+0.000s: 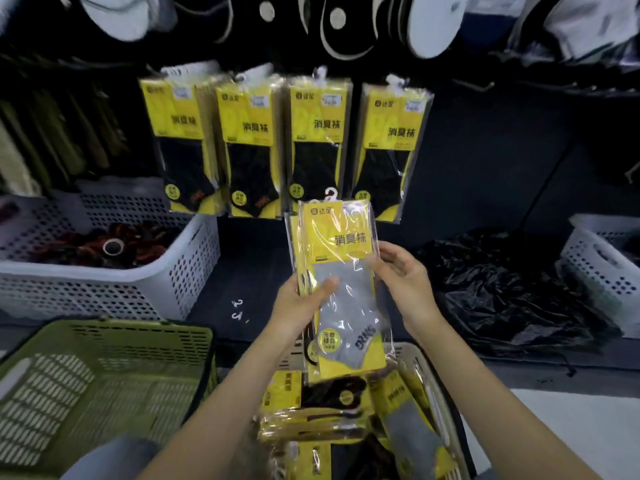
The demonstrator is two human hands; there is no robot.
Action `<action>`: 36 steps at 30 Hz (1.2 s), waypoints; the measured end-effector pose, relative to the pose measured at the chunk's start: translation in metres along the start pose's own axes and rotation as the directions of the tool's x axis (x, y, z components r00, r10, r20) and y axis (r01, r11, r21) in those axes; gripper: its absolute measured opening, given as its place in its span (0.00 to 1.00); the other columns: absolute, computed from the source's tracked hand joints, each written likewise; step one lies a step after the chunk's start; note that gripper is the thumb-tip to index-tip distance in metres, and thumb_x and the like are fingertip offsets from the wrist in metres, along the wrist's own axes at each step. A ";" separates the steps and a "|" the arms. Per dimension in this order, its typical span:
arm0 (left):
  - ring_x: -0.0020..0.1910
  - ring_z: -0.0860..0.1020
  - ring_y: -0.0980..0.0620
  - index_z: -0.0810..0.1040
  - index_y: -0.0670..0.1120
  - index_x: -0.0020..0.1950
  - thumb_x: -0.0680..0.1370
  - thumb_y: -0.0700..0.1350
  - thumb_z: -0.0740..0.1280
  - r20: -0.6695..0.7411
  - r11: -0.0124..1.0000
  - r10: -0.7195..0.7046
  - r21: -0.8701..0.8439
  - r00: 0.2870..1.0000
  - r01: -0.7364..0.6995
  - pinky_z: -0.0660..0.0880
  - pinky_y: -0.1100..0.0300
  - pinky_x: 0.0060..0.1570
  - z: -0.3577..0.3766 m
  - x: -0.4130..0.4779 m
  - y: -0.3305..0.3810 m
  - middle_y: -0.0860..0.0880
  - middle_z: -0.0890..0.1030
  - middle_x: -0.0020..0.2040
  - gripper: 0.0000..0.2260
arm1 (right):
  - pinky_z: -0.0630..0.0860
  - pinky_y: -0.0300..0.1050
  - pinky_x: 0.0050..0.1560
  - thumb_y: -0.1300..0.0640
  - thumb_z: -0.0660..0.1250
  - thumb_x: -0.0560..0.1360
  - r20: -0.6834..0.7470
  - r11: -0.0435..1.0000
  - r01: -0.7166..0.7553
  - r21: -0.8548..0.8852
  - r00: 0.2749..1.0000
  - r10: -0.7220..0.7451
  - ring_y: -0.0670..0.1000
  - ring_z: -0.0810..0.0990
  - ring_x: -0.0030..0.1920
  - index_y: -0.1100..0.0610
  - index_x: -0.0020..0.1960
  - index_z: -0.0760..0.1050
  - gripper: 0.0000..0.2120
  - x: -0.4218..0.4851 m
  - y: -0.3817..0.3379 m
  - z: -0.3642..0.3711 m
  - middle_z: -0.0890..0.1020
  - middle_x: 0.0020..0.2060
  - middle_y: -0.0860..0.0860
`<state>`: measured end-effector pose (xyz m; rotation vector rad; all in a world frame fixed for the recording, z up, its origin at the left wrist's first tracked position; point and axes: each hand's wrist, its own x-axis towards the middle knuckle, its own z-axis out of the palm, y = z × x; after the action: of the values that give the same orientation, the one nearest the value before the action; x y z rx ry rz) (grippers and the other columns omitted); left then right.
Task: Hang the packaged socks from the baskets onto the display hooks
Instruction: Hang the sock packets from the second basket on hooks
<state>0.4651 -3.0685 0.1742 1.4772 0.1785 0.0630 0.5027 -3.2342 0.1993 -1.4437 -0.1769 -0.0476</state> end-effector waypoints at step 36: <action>0.18 0.56 0.58 0.55 0.50 0.29 0.68 0.68 0.59 -0.234 0.921 0.352 0.257 0.906 -0.291 0.56 0.71 0.19 -0.010 0.116 0.121 0.56 0.56 0.19 0.24 | 0.77 0.30 0.36 0.56 0.66 0.77 -0.187 0.975 0.206 -0.082 0.958 -0.218 0.39 0.83 0.39 0.55 0.48 0.79 0.04 0.200 -0.064 -0.036 0.84 0.41 0.45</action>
<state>0.5854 -3.0293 0.2845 1.7021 0.1673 0.5383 0.6944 -3.2629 0.2879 -1.4672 -0.1700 -0.3726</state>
